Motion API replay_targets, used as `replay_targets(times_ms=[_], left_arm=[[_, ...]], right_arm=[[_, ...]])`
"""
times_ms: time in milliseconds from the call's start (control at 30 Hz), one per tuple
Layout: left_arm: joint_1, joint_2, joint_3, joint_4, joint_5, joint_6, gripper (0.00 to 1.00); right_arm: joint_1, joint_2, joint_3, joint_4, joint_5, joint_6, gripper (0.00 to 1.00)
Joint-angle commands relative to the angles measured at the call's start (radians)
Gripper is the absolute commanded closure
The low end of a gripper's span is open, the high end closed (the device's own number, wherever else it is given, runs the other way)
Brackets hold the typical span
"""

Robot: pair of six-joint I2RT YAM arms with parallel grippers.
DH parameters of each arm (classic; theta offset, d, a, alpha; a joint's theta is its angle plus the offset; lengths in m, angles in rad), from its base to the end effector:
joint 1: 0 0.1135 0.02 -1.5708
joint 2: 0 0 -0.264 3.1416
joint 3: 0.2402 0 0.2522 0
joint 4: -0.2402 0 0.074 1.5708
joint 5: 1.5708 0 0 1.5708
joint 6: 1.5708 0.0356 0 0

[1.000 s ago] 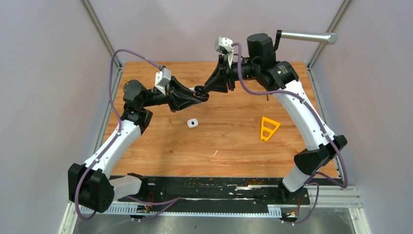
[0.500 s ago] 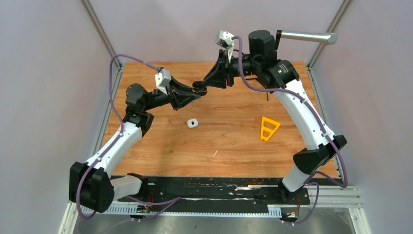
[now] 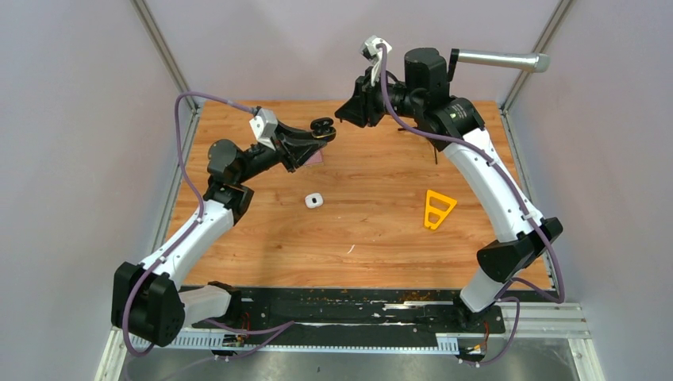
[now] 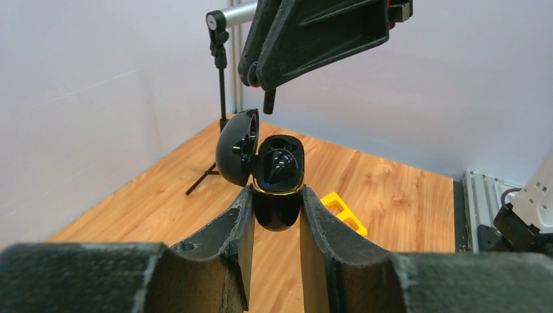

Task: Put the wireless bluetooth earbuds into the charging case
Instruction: Place the earbud in the charging case.

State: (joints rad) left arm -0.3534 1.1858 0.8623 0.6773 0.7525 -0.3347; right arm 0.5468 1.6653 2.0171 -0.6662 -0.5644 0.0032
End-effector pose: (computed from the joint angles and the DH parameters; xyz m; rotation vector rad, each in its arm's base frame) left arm 0.2411 -0.1149 0.3718 0.6969 1.2025 -1.0350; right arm 0.2918 0.1999 0.4849 -0.8928 1.7175 0.9021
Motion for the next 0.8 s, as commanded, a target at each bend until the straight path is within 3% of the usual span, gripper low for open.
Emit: replay_targets(times_ms=[0, 767], left_arm=[[-0.007, -0.005, 0.017, 0.032, -0.048, 0.032, 1.0], [-0.009, 0.031, 0.072, 0.045, -0.05, -0.016, 1.0]], right_arm=[[0.009, 0.002, 0.047, 0.056, 0.047, 0.098, 1.0], [0.023, 0.031, 0.013, 0.112, -0.006, 0.146, 1.0]])
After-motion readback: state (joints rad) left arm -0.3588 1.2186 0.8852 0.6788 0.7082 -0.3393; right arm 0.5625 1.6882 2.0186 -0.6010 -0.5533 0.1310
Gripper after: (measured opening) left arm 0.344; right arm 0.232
